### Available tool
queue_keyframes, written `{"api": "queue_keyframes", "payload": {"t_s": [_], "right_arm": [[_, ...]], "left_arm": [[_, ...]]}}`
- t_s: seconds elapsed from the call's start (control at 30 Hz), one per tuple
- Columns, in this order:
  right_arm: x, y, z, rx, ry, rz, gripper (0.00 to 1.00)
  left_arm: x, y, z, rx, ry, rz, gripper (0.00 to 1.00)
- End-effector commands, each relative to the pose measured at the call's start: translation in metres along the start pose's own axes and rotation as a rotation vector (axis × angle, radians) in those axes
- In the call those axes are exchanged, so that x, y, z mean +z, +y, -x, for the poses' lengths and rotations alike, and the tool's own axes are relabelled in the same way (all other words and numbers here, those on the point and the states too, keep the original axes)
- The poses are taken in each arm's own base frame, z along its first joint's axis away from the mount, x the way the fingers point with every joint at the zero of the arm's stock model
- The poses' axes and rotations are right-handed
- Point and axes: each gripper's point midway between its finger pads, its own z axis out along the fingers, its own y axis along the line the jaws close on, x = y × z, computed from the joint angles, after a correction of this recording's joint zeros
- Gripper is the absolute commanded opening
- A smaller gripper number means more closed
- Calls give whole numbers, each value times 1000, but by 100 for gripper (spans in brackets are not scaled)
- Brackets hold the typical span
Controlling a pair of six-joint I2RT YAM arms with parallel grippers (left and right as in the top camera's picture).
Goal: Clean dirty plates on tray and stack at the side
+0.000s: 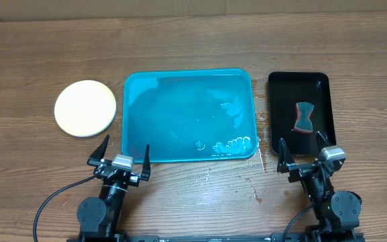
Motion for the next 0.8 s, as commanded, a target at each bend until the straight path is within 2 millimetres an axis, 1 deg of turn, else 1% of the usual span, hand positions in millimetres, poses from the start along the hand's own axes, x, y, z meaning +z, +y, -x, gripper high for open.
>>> {"api": "queue_keyframes", "payload": {"t_s": [0.0,0.77], "right_arm": [[0,0,-2,5,-4,1,100],[0,0,-2,5,-4,0,100]], "left_arm": [[0,-1,-11,32,35,-3,99],[0,0,-11,29,33,3,100]]}}
